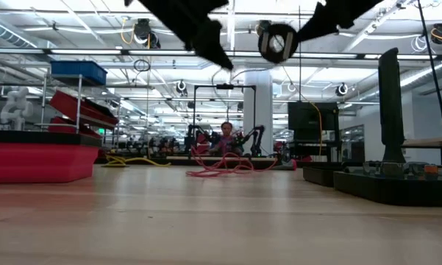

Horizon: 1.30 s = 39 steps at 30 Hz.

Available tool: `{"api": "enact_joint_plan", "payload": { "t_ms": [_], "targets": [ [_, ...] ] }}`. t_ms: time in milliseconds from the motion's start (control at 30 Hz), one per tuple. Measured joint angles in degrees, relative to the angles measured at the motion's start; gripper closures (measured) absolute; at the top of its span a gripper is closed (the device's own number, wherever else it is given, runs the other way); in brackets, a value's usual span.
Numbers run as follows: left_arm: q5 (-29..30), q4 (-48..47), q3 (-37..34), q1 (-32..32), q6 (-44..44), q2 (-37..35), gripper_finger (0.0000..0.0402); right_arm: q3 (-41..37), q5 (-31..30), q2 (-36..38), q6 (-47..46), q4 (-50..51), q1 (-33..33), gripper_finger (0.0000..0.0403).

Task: Coil cords
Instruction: Uncoil the red wire from the spool

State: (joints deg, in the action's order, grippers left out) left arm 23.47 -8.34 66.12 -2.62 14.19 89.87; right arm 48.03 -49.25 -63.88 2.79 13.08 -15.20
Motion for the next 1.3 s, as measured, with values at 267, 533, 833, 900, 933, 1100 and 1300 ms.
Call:
{"api": "enact_joint_plan", "payload": {
  "t_ms": [267,533,833,900,933,1100,1300],
  "targets": [
    [-14.51,8.80,-0.23,-0.46,-3.95,6.52,0.0401,0.00,-5.93,1.75,10.26,-13.07,0.40,0.0403],
    [-28.38,26.19,0.26,3.44,-6.40,11.32,0.0401,0.00,-6.06,1.10,12.13,-11.49,7.73,0.0403],
    [-23.62,20.06,2.15,5.36,-2.08,5.83,0.0401,0.00,-4.45,0.33,3.62,2.75,9.93,0.0403],
    [-19.68,16.45,2.24,5.34,-0.58,3.58,0.0401,0.00,-4.43,0.33,1.36,6.37,9.40,0.0403],
    [-17.42,14.56,2.24,5.26,-0.10,2.45,0.0401,0.00,-4.42,0.33,0.34,7.74,8.99,0.0403],
    [-7.49,7.15,2.26,4.68,1.69,-1.87,0.0401,0.00,-4.45,0.33,-3.36,12.32,6.07,0.0403],
    [2.67,-0.62,2.22,2.59,1.72,-2.40,0.0401,0.00,-4.29,0.37,-4.23,12.85,1.01,0.0403]
  ]
}}
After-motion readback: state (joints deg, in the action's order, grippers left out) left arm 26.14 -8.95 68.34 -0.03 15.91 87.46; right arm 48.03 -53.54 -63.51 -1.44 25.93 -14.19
